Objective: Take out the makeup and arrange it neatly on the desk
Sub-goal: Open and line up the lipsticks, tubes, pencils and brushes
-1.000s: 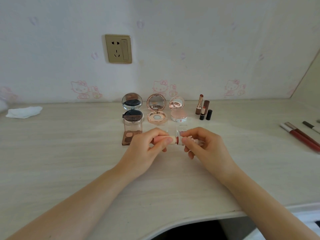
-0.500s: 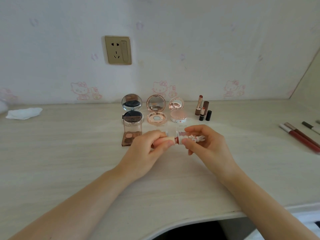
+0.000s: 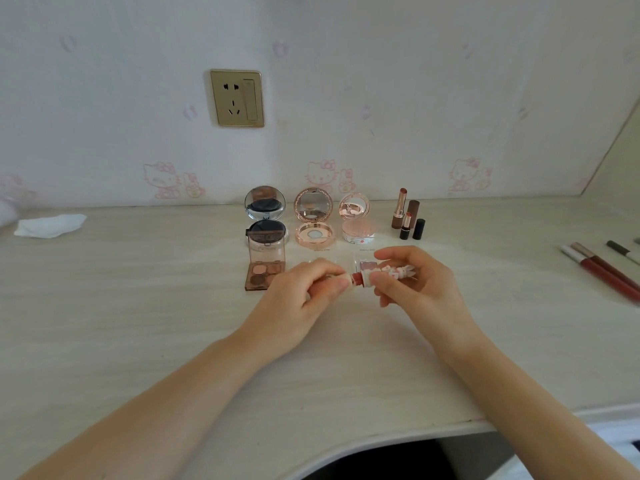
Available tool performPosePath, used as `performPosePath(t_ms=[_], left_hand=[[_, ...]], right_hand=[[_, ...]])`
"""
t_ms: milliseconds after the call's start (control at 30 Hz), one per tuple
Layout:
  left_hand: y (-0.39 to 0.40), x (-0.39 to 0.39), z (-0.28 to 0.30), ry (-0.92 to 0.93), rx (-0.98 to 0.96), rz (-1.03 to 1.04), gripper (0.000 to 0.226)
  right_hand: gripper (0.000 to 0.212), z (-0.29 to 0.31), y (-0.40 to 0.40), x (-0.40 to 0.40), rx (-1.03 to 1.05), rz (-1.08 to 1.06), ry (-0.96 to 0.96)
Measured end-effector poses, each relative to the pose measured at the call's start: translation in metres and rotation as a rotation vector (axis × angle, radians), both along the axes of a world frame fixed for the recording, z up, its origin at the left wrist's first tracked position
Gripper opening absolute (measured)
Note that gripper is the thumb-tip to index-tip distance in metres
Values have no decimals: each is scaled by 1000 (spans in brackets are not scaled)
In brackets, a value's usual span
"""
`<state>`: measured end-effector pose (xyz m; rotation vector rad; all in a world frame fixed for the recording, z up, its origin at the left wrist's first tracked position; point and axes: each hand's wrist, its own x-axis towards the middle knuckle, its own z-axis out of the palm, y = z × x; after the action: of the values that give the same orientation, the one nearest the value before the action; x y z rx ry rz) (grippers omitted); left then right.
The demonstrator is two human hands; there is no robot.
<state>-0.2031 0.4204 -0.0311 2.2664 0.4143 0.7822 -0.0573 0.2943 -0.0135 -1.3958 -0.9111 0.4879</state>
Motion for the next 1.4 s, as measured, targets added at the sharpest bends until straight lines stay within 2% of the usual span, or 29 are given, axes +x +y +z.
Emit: performPosePath(t_ms=[67,133,333,433,600,733,1067,1400], left_hand=[[-3,0,2,5,-46,-26,26],[-5,-2,2,-1,-22,-45,36],[-17,-2,4,17,242,-119,34],[-20,3,4,37,365,-149,34],[-23,17,9,56,479,-190,37],[-27,38,11,68,558,-222,34],[-50,109,11,63,576,-194,24],[-37,107,-1,61,475,-151,19]], right_hand=[[23,0,0,1,8,-8,26],[25,0,0,2,21,-25,73],[33,3,0,7,96,-29,356],[31,5,0,10,94,-25,402],[29,9,0,28,24,-50,390],[22,12,-2,52,-79,-19,310],[16,13,-3,112,-241,-36,192],[17,6,25,117,-344,64,93]])
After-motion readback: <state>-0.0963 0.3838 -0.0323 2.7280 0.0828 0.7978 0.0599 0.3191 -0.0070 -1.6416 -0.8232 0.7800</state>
